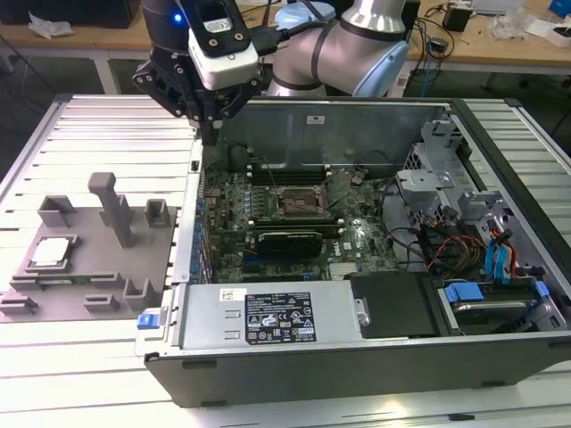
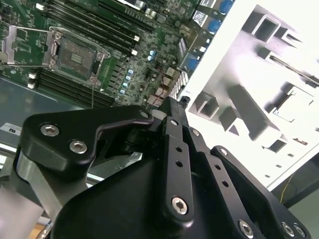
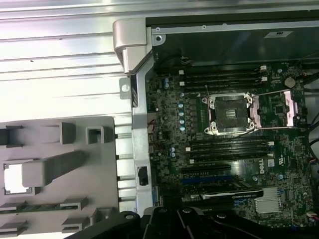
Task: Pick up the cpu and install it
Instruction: 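Reach for the cpu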
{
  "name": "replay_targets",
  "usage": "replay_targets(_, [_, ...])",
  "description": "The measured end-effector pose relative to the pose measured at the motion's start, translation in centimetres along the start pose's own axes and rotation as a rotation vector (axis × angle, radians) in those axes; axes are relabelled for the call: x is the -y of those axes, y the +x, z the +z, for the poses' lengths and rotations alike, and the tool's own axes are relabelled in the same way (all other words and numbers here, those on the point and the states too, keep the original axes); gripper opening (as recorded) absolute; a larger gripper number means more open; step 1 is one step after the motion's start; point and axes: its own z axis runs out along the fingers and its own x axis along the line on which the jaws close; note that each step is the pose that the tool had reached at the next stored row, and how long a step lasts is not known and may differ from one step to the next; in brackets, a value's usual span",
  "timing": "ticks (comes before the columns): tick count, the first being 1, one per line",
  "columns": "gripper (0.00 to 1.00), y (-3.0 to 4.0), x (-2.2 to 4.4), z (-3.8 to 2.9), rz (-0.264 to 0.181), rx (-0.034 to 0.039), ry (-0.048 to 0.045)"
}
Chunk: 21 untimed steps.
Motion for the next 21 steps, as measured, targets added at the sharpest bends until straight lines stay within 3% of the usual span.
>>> replay_targets(4, [0.11,1.23,0.09,-0.03,0.000,0.0000,0.0000])
replay_targets(21, [0.11,4.73,0.35,-0.13,0.000,0.0003,0.0001])
